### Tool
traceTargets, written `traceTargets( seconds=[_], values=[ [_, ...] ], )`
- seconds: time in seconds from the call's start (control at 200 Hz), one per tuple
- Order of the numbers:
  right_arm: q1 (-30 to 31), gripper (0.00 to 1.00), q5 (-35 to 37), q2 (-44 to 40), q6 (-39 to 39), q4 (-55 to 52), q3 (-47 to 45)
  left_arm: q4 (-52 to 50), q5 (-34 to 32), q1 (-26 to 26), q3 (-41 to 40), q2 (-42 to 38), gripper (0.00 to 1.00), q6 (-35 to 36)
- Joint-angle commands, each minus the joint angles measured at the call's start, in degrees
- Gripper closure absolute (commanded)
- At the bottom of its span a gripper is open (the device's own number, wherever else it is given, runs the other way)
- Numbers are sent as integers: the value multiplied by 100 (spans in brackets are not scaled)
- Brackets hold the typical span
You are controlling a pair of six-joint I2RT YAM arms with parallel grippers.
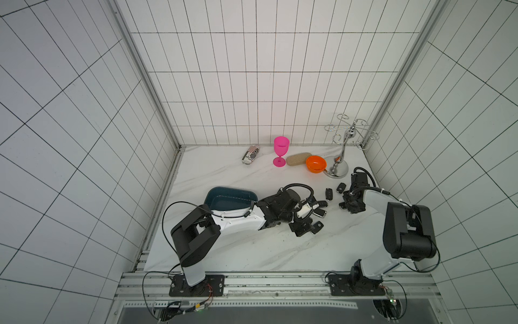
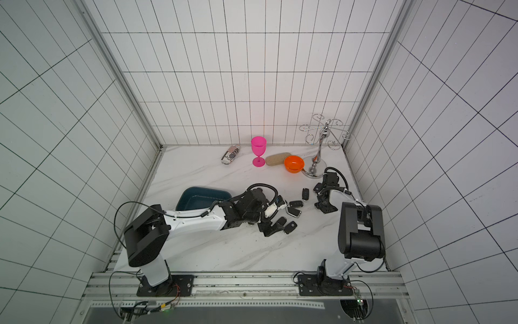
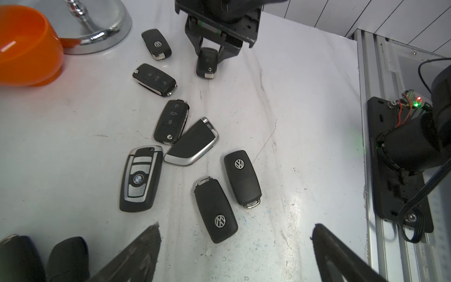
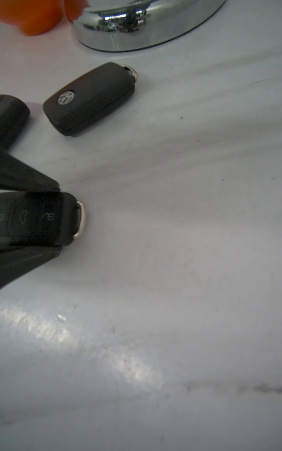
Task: Place the car key into the storage box
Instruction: Pick up the car key from the center of the board.
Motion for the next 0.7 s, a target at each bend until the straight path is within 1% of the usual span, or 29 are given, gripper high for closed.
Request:
traceTargets(
  seconds=[0.0,0.065,0.12,0.225,0.33,0.395,0.46,0.525,0.595,0.665,0.7],
  values=[
    [-35,72,-134,-229,-72,-94,-141,-197,406,41,363,532,6,130],
    [-11,75,-179,-487,-122,-117,-219,-516,201,-37,612,668,8,164],
    [16,76,-197,-761,-190,-153,-287,-342,146,-79,541,602,9,167],
    [147,77,-124,-1300,-391,-431,-259,470,265,-102,80,309,9,137],
    [359,76,-134,-1832,-551,-744,-184,1228,101,-142,-451,95,10,157],
    [512,76,-253,-2120,-589,-835,-216,1771,36,-150,-762,-28,9,25],
    [706,75,-348,-2373,-590,-836,-298,2073,-54,-119,-919,-139,8,-360],
    [938,75,-413,-2620,-553,-717,-428,2091,116,-14,-900,-242,9,-820],
    [1153,75,-500,-2870,-520,-363,-653,2240,528,160,-896,-362,10,-1408],
    [1390,75,-506,-3133,-398,92,-944,2733,939,362,-1021,-485,10,-2132],
    [1414,74,-544,-3252,-398,176,-1038,3012,1110,486,-1122,-542,10,-2528]
  ],
)
